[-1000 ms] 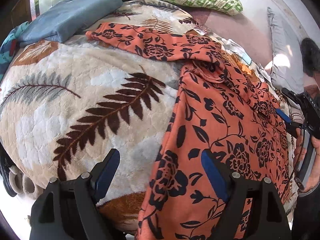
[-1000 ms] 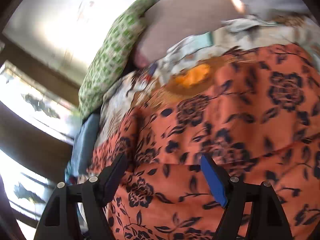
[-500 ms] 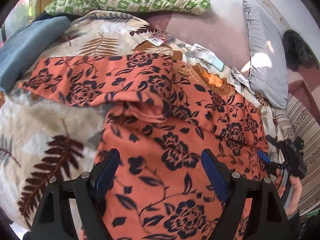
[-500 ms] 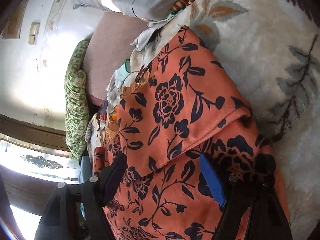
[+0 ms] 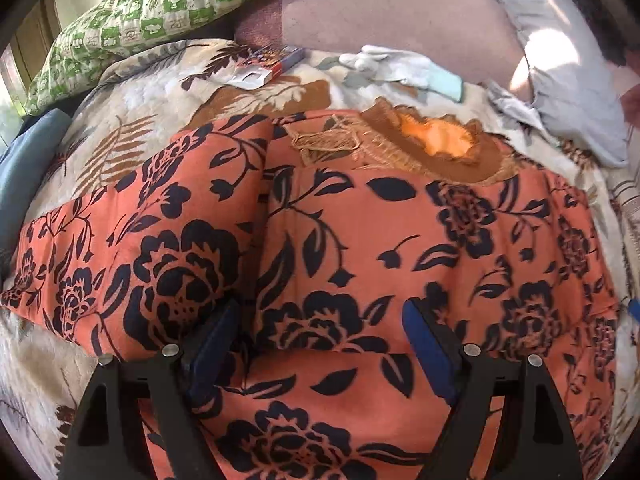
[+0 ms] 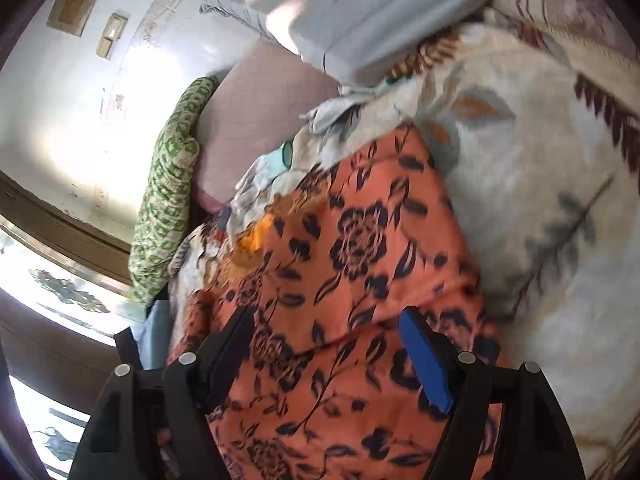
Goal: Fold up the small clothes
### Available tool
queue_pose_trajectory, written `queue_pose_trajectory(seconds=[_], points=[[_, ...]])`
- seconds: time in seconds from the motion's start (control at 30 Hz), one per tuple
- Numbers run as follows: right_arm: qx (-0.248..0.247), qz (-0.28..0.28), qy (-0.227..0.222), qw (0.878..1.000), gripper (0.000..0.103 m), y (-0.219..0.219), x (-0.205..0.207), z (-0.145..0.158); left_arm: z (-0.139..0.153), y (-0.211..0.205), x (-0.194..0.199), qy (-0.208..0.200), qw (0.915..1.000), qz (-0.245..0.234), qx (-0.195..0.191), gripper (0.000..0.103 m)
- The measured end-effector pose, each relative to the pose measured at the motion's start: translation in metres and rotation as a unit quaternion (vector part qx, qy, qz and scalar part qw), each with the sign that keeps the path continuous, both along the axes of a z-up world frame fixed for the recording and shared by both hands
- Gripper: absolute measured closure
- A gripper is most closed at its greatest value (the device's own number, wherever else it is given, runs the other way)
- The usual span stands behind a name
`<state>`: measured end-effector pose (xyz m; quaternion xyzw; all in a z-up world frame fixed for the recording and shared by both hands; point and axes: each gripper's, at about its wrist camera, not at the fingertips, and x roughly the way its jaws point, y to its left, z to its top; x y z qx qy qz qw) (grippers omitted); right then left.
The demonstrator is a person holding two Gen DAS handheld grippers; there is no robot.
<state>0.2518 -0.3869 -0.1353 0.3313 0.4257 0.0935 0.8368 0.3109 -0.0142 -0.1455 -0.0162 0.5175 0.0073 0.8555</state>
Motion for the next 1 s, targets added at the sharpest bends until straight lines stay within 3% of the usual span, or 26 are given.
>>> queue_pose_trajectory(seconds=[0.1,0.23,0.37,0.43,0.47,0.53,0.6,0.7,0.8,0.87,0.9,0.93,1.0], points=[[-0.137,-0.056,0.022,0.989,0.025,-0.016,0.038,0.007,0.0,0.001,-0.002,-0.007,0.9999,-0.006,0.008,0.019],[-0.149,-0.018,0.076,0.986,0.025,-0.029,0.095,-0.021,0.004,-0.001,-0.003,-0.014,0.9998,-0.013,0.001,0.019],[-0.173,0.01,0.069,0.983,0.025,-0.014,0.116,-0.032,-0.001,-0.005,-0.002,-0.017,0.9996,-0.024,0.004,0.019],[-0.211,0.027,0.101,0.972,0.035,-0.002,0.125,-0.046,-0.005,-0.006,-0.002,-0.02,0.9993,-0.031,0.011,0.019],[-0.233,0.031,0.096,0.967,0.039,0.003,0.125,-0.046,-0.006,-0.006,-0.001,-0.02,0.9992,-0.032,0.013,0.019],[-0.232,0.03,0.096,0.967,0.078,0.005,0.126,-0.041,-0.008,-0.006,-0.001,-0.027,0.9991,-0.031,0.011,0.019],[-0.266,0.007,0.092,0.959,0.092,0.007,0.127,-0.029,-0.009,-0.007,-0.002,-0.03,0.9988,-0.033,0.017,0.018],[-0.3,0.002,0.111,0.947,0.092,0.006,0.131,-0.036,-0.011,-0.008,-0.003,-0.036,0.9986,-0.032,0.021,0.016],[-0.274,-0.007,0.108,0.956,0.088,-0.002,0.127,-0.036,-0.012,-0.01,-0.004,-0.041,0.9981,-0.035,0.029,0.014],[-0.232,-0.012,0.109,0.966,0.064,-0.01,0.119,-0.025,-0.013,-0.009,-0.003,-0.043,0.998,-0.037,0.027,0.014],[-0.218,-0.016,0.103,0.97,0.026,-0.012,0.112,-0.017,-0.013,-0.008,-0.003,-0.044,0.9979,-0.039,0.026,0.013],[-0.213,-0.024,0.09,0.973,0.016,-0.013,0.104,-0.009,-0.014,-0.008,-0.004,-0.048,0.9977,-0.041,0.025,0.012],[-0.217,-0.026,0.075,0.973,0.016,-0.008,0.091,0.0,-0.015,-0.006,-0.007,-0.059,0.997,-0.044,0.023,0.011]])
